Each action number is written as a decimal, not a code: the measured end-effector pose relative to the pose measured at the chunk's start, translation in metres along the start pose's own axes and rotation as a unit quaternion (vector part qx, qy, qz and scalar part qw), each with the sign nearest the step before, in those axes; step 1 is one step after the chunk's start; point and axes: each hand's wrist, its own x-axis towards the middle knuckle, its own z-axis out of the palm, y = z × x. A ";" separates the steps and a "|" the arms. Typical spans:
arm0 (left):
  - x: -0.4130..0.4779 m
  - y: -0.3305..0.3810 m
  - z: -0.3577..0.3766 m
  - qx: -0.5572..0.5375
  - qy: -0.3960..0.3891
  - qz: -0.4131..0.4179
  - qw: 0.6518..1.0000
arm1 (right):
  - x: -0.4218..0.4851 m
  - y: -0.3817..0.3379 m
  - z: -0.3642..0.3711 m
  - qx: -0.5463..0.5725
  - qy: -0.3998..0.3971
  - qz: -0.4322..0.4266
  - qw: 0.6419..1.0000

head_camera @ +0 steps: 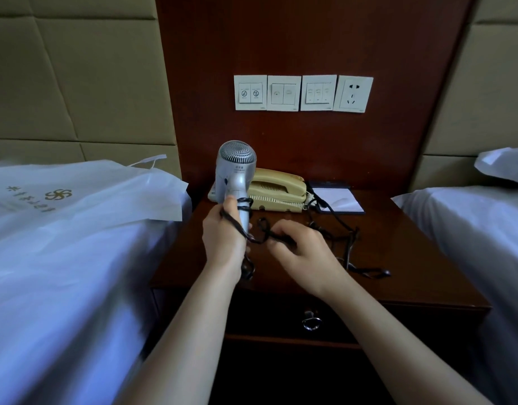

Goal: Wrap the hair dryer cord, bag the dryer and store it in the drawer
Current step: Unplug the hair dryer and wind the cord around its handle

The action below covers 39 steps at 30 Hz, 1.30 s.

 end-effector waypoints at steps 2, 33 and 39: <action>0.001 -0.002 -0.005 0.004 -0.008 -0.005 1.000 | -0.002 0.005 -0.007 0.033 -0.002 -0.003 0.999; -0.009 0.013 -0.034 0.323 -0.237 0.125 0.908 | 0.012 0.047 -0.081 -0.082 0.244 0.053 0.965; -0.017 0.015 -0.028 0.321 -0.366 0.036 0.873 | 0.012 0.061 -0.086 -0.061 0.256 0.061 0.963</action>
